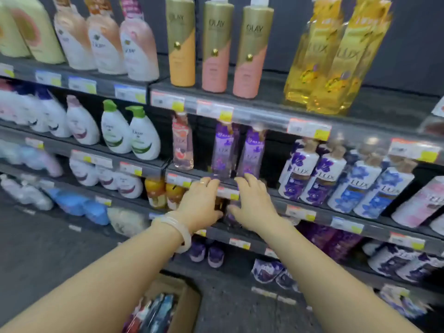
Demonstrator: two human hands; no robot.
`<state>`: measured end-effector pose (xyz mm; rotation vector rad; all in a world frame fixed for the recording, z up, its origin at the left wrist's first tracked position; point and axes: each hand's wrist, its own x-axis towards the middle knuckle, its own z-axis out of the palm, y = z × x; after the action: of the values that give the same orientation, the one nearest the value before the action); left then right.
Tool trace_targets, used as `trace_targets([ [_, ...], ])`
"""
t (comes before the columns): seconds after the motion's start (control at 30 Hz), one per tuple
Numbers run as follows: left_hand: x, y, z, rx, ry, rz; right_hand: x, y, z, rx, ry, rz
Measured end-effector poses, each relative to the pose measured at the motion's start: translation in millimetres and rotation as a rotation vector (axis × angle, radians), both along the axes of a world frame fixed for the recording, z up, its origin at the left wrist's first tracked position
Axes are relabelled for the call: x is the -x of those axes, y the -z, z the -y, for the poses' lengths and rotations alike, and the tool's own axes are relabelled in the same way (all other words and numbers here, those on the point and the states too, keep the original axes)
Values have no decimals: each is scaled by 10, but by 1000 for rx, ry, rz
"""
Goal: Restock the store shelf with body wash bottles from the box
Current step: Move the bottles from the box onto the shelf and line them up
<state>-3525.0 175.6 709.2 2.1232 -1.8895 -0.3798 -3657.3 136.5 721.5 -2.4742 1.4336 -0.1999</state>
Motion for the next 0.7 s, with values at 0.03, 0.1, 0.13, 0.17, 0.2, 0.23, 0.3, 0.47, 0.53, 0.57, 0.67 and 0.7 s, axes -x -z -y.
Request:
trace_targets([
  [0.03,-84,103,-168,-31,-25,9,-97,89,-126,-23,-29,-24],
  [0.1,-286,263,-483,-83,-86,18,-306,246,-346,-52,-91,-64],
  [0.13,-402,329,-632,-114,-125,21,-416,319,-444,-65,-124,-81],
  [0.17,-528,390,-768,-143,-161,27,-534,384,-536,-77,-154,-97],
  [0.2,-665,451,-892,-166,-190,33,-655,446,-621,-85,-180,-114],
  [0.23,-804,509,-1005,-173,-216,31,-782,506,-701,-91,-203,-131],
  [0.3,-1079,618,-1225,-179,-255,23,-1061,605,-858,-103,-250,-171],
  [0.47,-1783,895,-1735,-296,-291,52,-1854,869,-1212,-196,-328,-243],
  [0.53,-2100,1011,-1898,-356,-287,60,-2166,1002,-1327,-251,-313,-251],
  [0.57,-2272,1063,-1974,-379,-286,64,-2325,1077,-1379,-271,-297,-246],
  [0.67,-2746,1236,-2170,-457,-289,56,-2691,1340,-1533,-342,-230,-225],
  [0.7,-2875,1299,-2205,-475,-288,57,-2765,1438,-1570,-366,-210,-222],
])
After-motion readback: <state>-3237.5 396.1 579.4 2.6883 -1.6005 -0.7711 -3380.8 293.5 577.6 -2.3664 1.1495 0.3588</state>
